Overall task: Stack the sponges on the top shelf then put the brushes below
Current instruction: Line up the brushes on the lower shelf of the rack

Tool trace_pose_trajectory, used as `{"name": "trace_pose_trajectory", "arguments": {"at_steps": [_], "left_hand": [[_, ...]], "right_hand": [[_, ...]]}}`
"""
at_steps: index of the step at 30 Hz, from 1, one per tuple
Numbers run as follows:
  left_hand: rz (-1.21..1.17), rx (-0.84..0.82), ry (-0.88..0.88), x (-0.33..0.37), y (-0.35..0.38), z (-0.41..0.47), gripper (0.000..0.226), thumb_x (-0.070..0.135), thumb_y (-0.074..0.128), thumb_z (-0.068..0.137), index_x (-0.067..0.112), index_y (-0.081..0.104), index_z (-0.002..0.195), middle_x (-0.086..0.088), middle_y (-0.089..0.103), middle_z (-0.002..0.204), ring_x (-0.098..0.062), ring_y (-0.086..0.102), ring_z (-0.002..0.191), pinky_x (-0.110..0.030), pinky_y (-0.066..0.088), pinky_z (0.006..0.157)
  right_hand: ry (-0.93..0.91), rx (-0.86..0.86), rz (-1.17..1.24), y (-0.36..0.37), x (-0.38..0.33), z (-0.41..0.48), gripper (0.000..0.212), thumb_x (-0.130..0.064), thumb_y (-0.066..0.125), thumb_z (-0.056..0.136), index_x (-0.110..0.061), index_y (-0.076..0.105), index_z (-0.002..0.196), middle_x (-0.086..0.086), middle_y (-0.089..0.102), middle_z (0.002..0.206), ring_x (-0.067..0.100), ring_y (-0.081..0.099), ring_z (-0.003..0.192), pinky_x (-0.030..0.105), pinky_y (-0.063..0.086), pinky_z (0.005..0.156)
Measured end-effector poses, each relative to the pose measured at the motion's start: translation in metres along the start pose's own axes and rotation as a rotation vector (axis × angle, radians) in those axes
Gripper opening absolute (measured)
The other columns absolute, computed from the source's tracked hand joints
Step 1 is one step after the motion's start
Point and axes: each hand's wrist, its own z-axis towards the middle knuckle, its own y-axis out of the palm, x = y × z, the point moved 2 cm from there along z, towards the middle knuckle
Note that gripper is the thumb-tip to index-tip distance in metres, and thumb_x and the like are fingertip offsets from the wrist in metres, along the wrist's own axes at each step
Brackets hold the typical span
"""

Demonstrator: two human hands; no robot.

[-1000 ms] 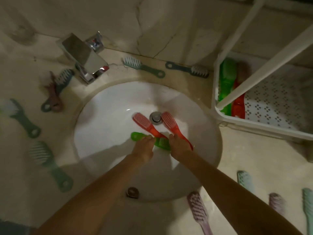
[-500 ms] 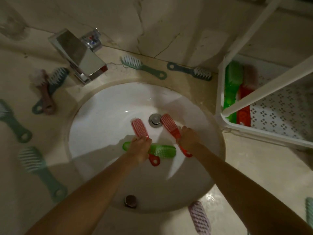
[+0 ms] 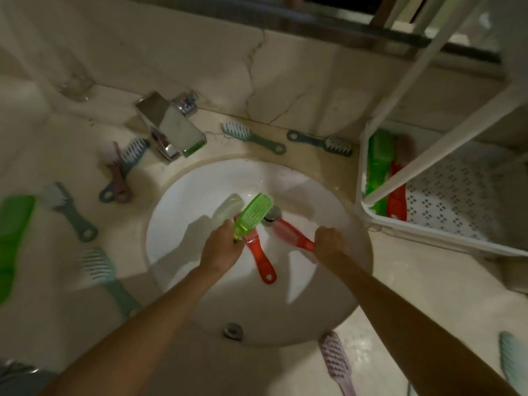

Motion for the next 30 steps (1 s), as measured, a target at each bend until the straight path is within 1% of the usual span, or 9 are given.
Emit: {"name": "trace_pose_trajectory", "arguments": {"at_steps": [4, 5, 9, 13, 16, 19, 24, 27, 30], "left_hand": [[-0.114, 0.064, 0.073, 0.020, -0.030, -0.020, 0.005, 0.003, 0.053, 0.086, 0.007, 0.050, 0.086, -0.027, 0.064, 0.091, -0.040, 0.065, 0.085, -0.044, 0.054, 0.075], [-0.167, 0.050, 0.074, 0.025, -0.036, -0.025, 0.013, 0.001, 0.053, 0.085, 0.011, 0.046, 0.079, -0.027, 0.063, 0.086, -0.039, 0.066, 0.076, -0.046, 0.056, 0.070], [-0.203, -0.109, 0.149, 0.049, -0.049, -0.045, 0.011, -0.001, 0.052, 0.086, 0.008, 0.047, 0.087, -0.013, 0.056, 0.072, -0.026, 0.055, 0.047, -0.034, 0.050, 0.049], [-0.036, -0.279, 0.320, 0.083, -0.040, -0.069, 0.017, -0.001, 0.049, 0.085, 0.016, 0.048, 0.087, -0.009, 0.054, 0.065, -0.022, 0.050, 0.043, -0.029, 0.045, 0.044], [0.015, -0.435, 0.375, 0.111, -0.024, -0.086, 0.016, -0.004, 0.048, 0.086, 0.009, 0.052, 0.093, -0.011, 0.053, 0.075, -0.015, 0.047, 0.041, -0.021, 0.041, 0.036], [0.000, -0.545, 0.387, 0.140, -0.008, -0.098, 0.012, 0.000, 0.045, 0.091, 0.010, 0.049, 0.085, -0.006, 0.057, 0.070, -0.011, 0.049, 0.034, -0.020, 0.042, 0.034], [-0.093, -0.452, 0.511, 0.213, 0.023, -0.105, 0.022, 0.003, 0.040, 0.095, 0.013, 0.050, 0.113, -0.007, 0.059, 0.074, -0.001, 0.052, 0.032, -0.015, 0.044, 0.036], [-0.220, -0.358, 0.501, 0.265, 0.040, -0.096, 0.028, 0.003, 0.039, 0.096, 0.002, 0.045, 0.124, -0.011, 0.058, 0.084, -0.006, 0.057, 0.043, -0.011, 0.043, 0.036], [-0.224, -0.266, 0.463, 0.301, 0.058, -0.076, 0.031, 0.005, 0.043, 0.095, 0.001, 0.044, 0.126, -0.019, 0.063, 0.102, -0.028, 0.068, 0.082, -0.025, 0.050, 0.063]], "right_hand": [[-0.036, 0.122, 0.000, -0.031, 0.010, -0.039, 0.024, -0.011, 0.042, 0.093, -0.006, 0.057, 0.112, 0.013, 0.063, 0.115, 0.029, 0.060, 0.109, 0.033, 0.045, 0.090], [-0.029, 0.162, 0.028, -0.039, 0.016, -0.051, 0.024, -0.012, 0.043, 0.093, -0.007, 0.058, 0.110, 0.014, 0.065, 0.112, 0.030, 0.061, 0.106, 0.034, 0.046, 0.087], [0.053, 0.330, 0.169, -0.061, 0.046, -0.102, 0.025, -0.024, 0.044, 0.095, -0.006, 0.058, 0.105, 0.018, 0.067, 0.103, 0.036, 0.062, 0.098, 0.037, 0.047, 0.078], [0.153, 0.500, 0.340, -0.065, 0.089, -0.139, 0.023, -0.019, 0.048, 0.091, 0.001, 0.058, 0.095, 0.024, 0.067, 0.092, 0.039, 0.060, 0.090, 0.040, 0.046, 0.071], [0.266, 0.492, 0.414, -0.058, 0.124, -0.160, 0.020, -0.013, 0.047, 0.091, 0.000, 0.059, 0.099, 0.024, 0.067, 0.095, 0.039, 0.059, 0.092, 0.040, 0.046, 0.072], [0.407, 0.508, 0.566, -0.053, 0.154, -0.176, 0.021, -0.012, 0.046, 0.093, 0.000, 0.059, 0.106, 0.024, 0.067, 0.102, 0.040, 0.060, 0.096, 0.039, 0.045, 0.076], [0.556, 0.498, 0.852, -0.066, 0.183, -0.170, 0.023, -0.014, 0.048, 0.088, 0.001, 0.066, 0.091, 0.025, 0.068, 0.099, 0.038, 0.061, 0.096, 0.035, 0.043, 0.075], [0.578, 0.504, 0.929, -0.088, 0.193, -0.148, 0.028, -0.017, 0.048, 0.089, -0.002, 0.063, 0.070, 0.024, 0.066, 0.085, 0.035, 0.061, 0.083, 0.034, 0.040, 0.069], [0.549, 0.549, 0.985, -0.112, 0.199, -0.120, 0.025, -0.014, 0.047, 0.090, -0.002, 0.060, 0.073, 0.018, 0.057, 0.078, 0.026, 0.053, 0.075, 0.032, 0.038, 0.067]]}}
